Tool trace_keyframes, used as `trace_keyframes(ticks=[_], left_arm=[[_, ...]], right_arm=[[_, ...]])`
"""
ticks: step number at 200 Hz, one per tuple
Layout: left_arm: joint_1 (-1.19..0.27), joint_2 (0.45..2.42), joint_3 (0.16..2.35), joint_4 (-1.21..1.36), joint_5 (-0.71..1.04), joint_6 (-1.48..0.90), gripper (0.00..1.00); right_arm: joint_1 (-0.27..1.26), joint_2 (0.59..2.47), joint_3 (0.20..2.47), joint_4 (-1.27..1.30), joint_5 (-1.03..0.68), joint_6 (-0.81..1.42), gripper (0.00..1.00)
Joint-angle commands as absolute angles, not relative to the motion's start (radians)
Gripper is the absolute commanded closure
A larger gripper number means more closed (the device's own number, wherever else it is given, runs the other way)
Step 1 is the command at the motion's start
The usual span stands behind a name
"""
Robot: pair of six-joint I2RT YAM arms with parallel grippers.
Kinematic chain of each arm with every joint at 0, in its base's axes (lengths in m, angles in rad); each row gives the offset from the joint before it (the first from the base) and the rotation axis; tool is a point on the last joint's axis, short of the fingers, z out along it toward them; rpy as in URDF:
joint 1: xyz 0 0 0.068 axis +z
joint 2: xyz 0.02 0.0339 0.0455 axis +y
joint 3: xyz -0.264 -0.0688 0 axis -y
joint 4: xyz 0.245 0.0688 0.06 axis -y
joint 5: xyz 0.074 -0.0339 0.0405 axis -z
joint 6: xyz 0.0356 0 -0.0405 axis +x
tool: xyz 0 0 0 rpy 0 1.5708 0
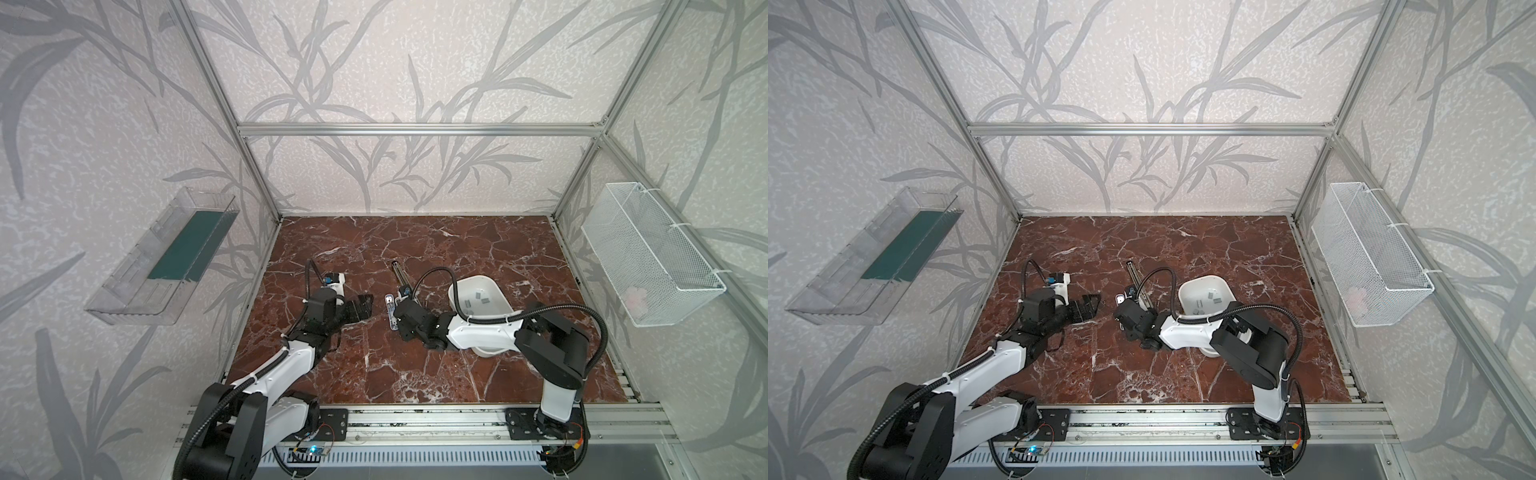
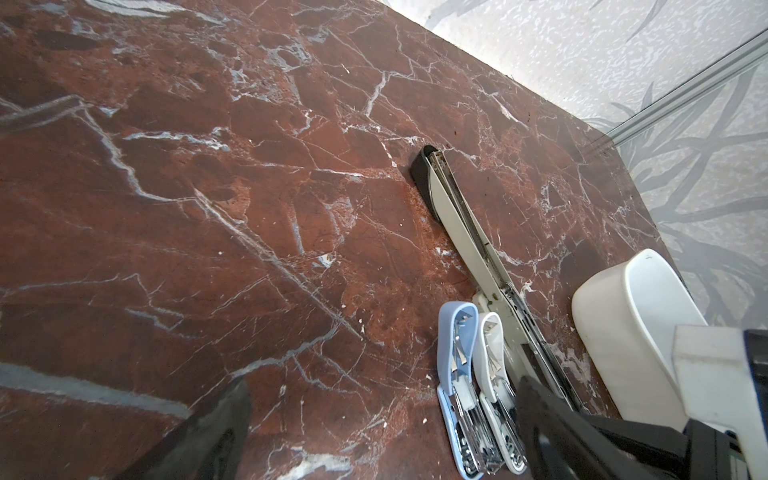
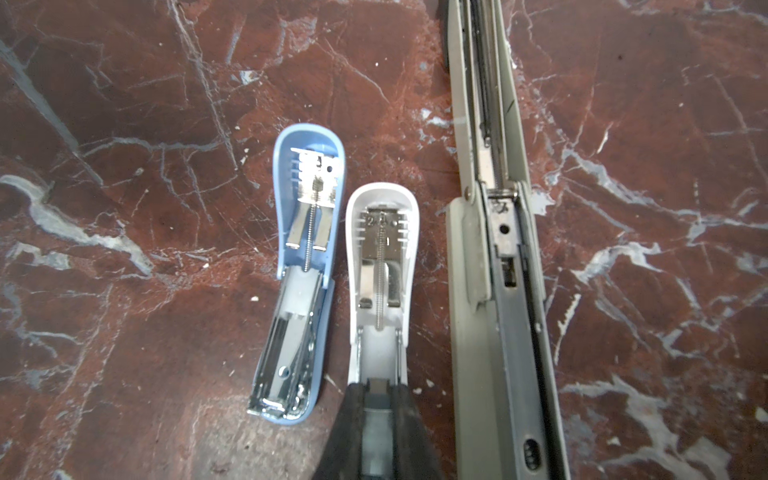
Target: Load the staples into the stapler
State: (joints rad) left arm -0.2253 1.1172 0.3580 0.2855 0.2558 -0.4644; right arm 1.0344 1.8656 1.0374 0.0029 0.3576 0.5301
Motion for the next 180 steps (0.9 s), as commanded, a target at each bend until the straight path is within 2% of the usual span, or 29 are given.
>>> trace_keyframes(ticks=[1,180], left_arm=[[-0.225,1.098,0.348,0.309,0.25,-0.456,0.01],[-0.225,1.092,0.344,0.313,0.252,-0.457,0.01]], right_arm=[[1.04,1.83,1.022,-0.034,0.37,0.547,0.97],[1.048,1.804,1.003,-0.063,0.36,0.574,0.97]])
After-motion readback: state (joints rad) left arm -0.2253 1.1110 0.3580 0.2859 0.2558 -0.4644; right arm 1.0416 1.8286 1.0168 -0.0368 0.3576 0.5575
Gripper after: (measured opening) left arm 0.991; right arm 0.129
